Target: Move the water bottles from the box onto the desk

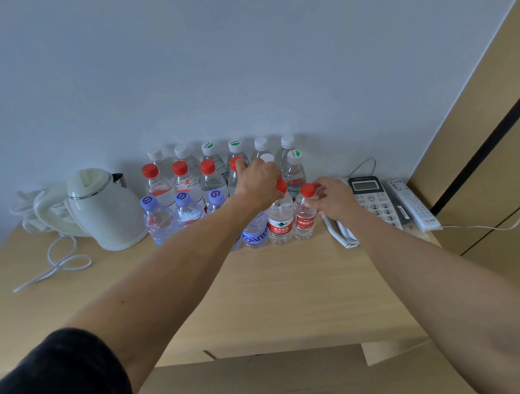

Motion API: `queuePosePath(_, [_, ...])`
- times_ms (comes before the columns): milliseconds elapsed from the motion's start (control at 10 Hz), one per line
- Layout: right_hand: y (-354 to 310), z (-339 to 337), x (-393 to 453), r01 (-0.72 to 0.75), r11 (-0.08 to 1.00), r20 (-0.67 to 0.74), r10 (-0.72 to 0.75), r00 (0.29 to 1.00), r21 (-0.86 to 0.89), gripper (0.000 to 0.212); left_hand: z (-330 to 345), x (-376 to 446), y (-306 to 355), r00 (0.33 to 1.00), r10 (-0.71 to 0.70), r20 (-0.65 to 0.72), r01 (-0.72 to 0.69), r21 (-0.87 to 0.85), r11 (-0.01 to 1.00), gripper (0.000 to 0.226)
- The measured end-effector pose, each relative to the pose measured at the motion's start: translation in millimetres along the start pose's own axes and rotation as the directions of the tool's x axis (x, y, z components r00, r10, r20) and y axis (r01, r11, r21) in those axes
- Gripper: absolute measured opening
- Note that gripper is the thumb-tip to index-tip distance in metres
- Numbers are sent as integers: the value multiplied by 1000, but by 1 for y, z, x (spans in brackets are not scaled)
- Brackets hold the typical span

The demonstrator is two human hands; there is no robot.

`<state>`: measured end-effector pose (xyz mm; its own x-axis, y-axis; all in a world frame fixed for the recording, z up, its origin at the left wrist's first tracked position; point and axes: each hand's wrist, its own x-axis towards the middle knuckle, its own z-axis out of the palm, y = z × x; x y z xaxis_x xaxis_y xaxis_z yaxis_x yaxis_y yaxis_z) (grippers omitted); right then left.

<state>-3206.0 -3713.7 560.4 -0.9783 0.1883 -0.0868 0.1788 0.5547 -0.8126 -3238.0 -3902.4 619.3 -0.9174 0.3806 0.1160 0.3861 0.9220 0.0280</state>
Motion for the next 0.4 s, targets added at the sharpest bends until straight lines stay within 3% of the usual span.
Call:
queuePosePath(200, [-3, 2, -1, -2, 986, 20, 5, 1000, -166, 46, 0, -6, 3, 1000, -13, -18, 13, -10, 1000, 26])
queuePosePath(400, [-8, 1, -7, 0, 977, 10, 2, 1000, -212, 31, -1, -12, 1, 998, -22, -59, 19, -52, 998, 30])
